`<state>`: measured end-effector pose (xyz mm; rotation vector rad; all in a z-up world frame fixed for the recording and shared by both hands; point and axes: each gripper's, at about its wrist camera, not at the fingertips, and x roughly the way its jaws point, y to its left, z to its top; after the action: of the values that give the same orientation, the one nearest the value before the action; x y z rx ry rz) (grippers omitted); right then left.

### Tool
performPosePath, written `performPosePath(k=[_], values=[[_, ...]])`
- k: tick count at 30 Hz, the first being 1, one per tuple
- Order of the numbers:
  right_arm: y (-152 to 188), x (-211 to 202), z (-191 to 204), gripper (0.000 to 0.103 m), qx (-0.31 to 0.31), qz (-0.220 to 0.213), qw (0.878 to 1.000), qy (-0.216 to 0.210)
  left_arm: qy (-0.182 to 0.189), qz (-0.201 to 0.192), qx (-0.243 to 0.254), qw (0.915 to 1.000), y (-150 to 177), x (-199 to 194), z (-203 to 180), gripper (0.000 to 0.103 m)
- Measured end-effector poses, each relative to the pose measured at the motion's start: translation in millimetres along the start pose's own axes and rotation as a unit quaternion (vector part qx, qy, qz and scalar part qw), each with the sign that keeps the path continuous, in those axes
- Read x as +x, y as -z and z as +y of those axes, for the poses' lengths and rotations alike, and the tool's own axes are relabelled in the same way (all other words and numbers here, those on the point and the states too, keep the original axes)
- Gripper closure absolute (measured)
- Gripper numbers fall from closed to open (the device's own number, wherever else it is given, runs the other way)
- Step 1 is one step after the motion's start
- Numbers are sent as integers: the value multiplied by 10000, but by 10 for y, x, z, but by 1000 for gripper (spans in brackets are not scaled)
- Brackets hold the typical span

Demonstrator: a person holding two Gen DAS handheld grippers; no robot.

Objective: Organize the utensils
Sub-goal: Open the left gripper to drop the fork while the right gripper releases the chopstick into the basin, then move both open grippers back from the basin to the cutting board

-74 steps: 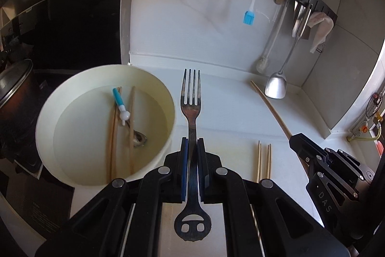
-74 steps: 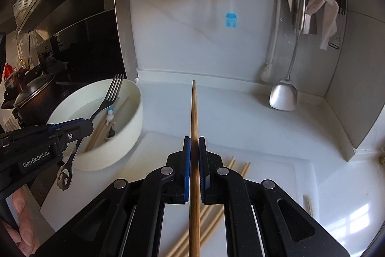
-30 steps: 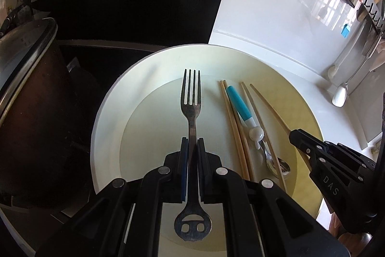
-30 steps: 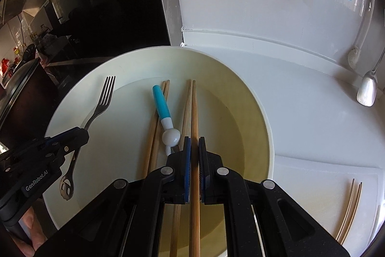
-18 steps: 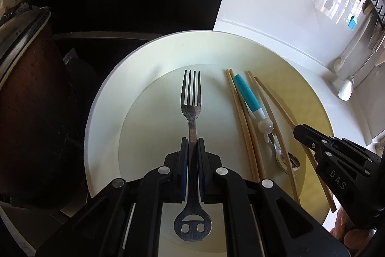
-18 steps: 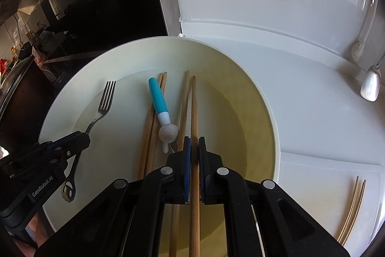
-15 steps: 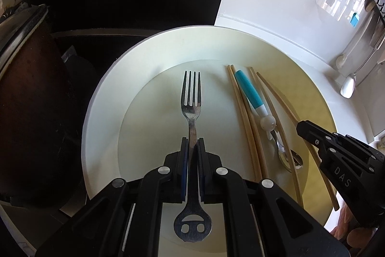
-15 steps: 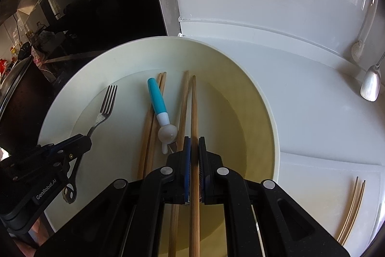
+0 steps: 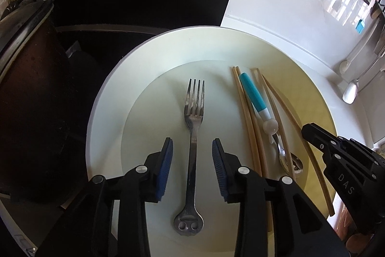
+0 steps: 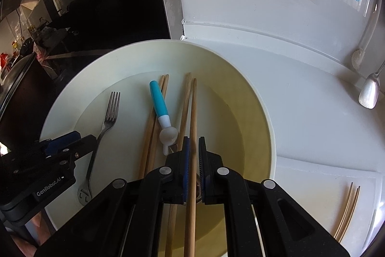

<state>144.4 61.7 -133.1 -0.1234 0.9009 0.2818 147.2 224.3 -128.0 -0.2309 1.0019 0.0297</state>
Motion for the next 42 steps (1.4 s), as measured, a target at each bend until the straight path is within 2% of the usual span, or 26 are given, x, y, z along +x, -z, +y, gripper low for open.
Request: performPosePath(k=[1, 2, 3, 5, 9, 10, 14, 16, 24, 28, 33, 42], values=[[-4, -16, -11, 92, 18, -17, 10000, 9, -5, -21, 0, 10000, -4, -14, -3, 65], [-6, -36, -25, 87, 44, -44, 10000, 22, -40, -44, 6, 10000, -6, -31, -9, 58], [-10, -59, -38, 77, 65, -84, 9999, 29, -71, -71, -1, 9999, -11, -51, -11, 44], [-18, -102, -60, 75, 87, -140, 9999, 38, -80, -162, -23, 9998, -16, -97, -2, 34], [-22, -183, -92, 74, 131, -210, 9997, 15, -128, -188, 22, 9997, -24, -167, -11, 33], [-20, -213, -101, 70, 151, -251, 9996, -7, -126, -210, 15, 9997, -25, -187, -12, 33], [-14, -346, -123, 65, 192, -442, 9988, -79, -191, -303, 60, 9993, -29, -286, -20, 24], [-9, -397, -129, 59, 166, -495, 9986, -51, -201, -344, 74, 9992, -25, -342, -27, 22], [121, -760, -220, 52, 337, -846, 9957, -147, -283, -634, 34, 9976, 46, -634, -79, 13], [307, -958, -336, 50, 432, -949, 9944, -147, -232, -689, 28, 9974, 117, -761, -173, 13], [634, -1179, -619, 50, 746, -874, 9933, -120, -156, -773, 162, 9968, 273, -940, -422, 9], [1366, -1664, -1415, 50, 1312, -747, 9882, 246, 202, -838, 477, 9951, 697, -1194, -1191, 9]])
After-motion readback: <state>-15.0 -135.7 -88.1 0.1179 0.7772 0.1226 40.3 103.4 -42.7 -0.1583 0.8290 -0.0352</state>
